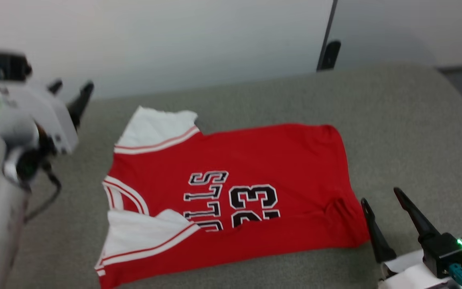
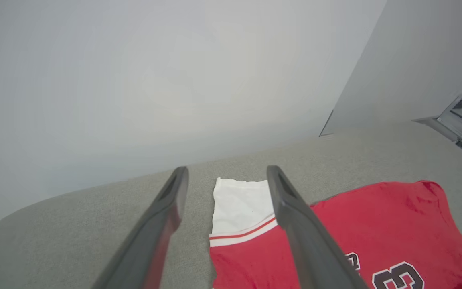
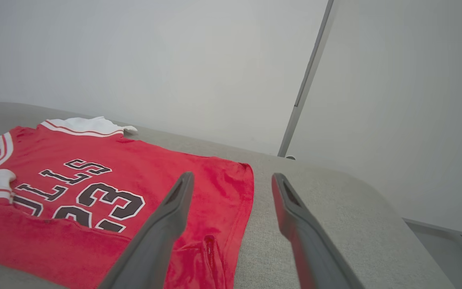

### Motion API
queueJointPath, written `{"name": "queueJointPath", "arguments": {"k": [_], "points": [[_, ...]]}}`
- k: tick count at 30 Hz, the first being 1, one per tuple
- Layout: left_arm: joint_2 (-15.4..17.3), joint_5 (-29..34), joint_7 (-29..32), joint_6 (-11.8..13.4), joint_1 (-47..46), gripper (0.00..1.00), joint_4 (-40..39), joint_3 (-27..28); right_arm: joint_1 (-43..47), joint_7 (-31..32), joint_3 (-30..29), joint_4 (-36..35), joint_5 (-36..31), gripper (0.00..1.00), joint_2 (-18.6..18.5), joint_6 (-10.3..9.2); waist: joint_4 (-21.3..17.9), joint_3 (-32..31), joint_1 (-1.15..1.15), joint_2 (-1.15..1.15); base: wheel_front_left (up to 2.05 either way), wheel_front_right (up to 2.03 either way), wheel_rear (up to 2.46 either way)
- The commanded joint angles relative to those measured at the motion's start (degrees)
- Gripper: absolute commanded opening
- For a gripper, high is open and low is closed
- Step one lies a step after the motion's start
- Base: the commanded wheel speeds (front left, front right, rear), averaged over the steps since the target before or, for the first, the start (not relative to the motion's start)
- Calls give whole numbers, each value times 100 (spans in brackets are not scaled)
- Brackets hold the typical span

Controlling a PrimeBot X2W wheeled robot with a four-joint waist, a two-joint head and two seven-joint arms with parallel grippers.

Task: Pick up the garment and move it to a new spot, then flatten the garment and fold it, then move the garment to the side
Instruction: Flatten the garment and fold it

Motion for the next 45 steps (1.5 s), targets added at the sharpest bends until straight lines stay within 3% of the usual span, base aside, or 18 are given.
{"name": "queueJointPath", "arguments": {"k": [1, 9, 20, 26, 40, 45], "points": [[-26, 17, 192, -6, -387, 100, 107, -50, -152, -25, 14, -50, -26, 100, 63, -6, -263, 983, 0, 0, 0, 0, 0], [-13, 118, 1023, -14, -1939, 100, 724, -411, -544, -53, 130, -200, -60, 100, 236, -6, -401, 1862, 0, 0, 0, 0, 0], [284, 123, 2374, -16, -3083, 100, 1254, -1472, -733, -60, 155, -526, -24, 100, 341, -6, -607, 2482, 0, 0, 0, 0, 0], [396, 25, 2911, -16, -3486, 100, 1602, -1810, -704, -61, 63, -874, -21, 100, 458, -6, -730, 2633, 0, 0, 0, 0, 0], [267, 174, 3543, -16, -3970, 100, 2549, -2285, -701, -62, 126, -1058, -36, 100, 619, -6, -967, 2876, 0, 0, 0, 0, 0], [127, 181, 3680, 128, -3897, 100, 2953, -2368, -767, -62, 118, -1093, -46, 100, 646, -6, -1016, 2913, 0, 0, 0, 0, 0]]}}
